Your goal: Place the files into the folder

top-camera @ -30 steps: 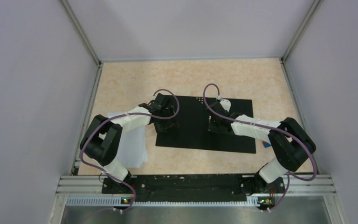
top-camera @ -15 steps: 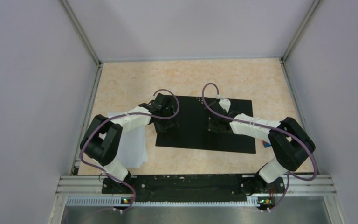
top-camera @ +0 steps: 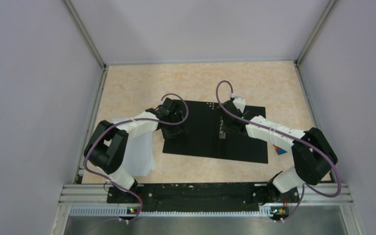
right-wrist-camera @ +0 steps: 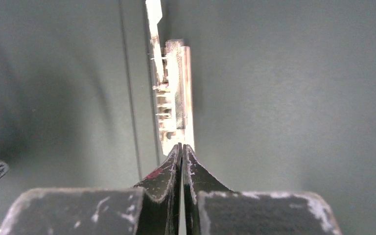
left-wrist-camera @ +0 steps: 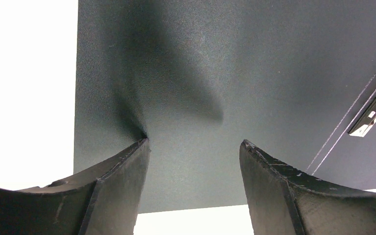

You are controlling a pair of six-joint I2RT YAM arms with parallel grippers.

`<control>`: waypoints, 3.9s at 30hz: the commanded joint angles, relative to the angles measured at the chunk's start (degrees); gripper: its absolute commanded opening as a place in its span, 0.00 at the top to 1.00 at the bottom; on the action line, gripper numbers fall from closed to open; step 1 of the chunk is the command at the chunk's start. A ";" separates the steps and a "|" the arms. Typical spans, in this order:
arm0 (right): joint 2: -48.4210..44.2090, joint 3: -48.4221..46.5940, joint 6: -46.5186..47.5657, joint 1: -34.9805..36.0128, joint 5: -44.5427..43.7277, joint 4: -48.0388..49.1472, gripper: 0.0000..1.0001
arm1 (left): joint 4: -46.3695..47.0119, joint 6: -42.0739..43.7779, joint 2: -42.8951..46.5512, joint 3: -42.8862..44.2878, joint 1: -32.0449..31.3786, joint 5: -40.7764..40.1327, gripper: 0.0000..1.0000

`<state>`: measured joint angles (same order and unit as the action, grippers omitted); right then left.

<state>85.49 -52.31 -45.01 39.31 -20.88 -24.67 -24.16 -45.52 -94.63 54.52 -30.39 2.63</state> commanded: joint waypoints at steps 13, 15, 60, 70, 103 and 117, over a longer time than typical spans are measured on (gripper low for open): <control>-5.40 -6.33 5.34 -4.77 3.83 -3.74 0.76 | -8.89 4.35 0.28 0.74 1.31 -5.97 0.25; -5.45 -4.98 4.95 -4.77 4.95 -2.75 0.76 | -8.47 4.47 1.14 0.80 1.23 -5.36 0.25; 35.90 -32.99 -2.52 24.38 37.44 21.71 0.21 | -17.99 5.47 23.32 -9.06 57.23 -16.80 0.03; 38.89 -34.23 -4.99 27.84 32.84 19.76 0.20 | -17.34 3.91 22.16 -11.25 57.26 -16.91 0.03; 48.45 -44.88 -8.52 23.02 36.58 29.53 0.21 | -14.93 4.69 15.23 -13.08 57.15 -8.11 0.04; 52.94 -55.14 -1.56 18.23 31.87 19.65 0.20 | -16.66 4.84 16.65 2.76 57.81 -23.78 0.01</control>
<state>135.68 -102.54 -50.02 58.30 11.84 -2.15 -42.87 -40.62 -78.08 54.39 26.48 -11.09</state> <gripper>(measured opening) 0.795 0.982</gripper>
